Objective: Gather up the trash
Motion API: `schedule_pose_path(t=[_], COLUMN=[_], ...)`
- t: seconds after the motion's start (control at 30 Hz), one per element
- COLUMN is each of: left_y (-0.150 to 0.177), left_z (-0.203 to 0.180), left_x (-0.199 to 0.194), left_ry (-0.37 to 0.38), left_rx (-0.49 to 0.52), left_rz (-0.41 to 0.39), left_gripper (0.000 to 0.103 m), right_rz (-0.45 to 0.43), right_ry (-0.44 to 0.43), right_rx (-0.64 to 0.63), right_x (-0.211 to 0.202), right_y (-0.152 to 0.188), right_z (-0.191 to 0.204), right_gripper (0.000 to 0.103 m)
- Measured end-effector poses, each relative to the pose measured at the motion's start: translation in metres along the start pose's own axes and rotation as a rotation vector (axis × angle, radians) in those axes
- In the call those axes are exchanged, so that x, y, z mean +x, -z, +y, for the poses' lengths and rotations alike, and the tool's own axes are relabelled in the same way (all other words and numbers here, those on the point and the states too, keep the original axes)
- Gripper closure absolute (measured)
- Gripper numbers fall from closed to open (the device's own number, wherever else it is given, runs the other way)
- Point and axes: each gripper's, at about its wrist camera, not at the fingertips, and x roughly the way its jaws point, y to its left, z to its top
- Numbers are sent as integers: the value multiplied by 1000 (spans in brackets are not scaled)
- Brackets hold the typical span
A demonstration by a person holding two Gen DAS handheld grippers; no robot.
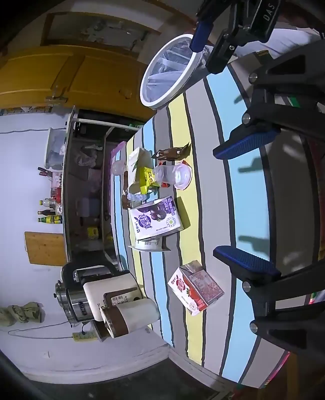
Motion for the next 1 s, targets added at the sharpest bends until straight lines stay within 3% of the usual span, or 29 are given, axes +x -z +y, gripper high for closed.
schedule_pose_path(t=[0.5,1.0], left_y=[2,1], left_z=[5,2], left_x=[0,-6], left_ry=[40,27], left_rx=[-17,-20], left_rz=[17,2], left_gripper=[32,32], right_rz=[-10,-9], right_ry=[1,6], right_rx=[-6,-12], right_x=[-2,-2], right_y=[-2,-2], right_z=[0,1], right_gripper=[33,33])
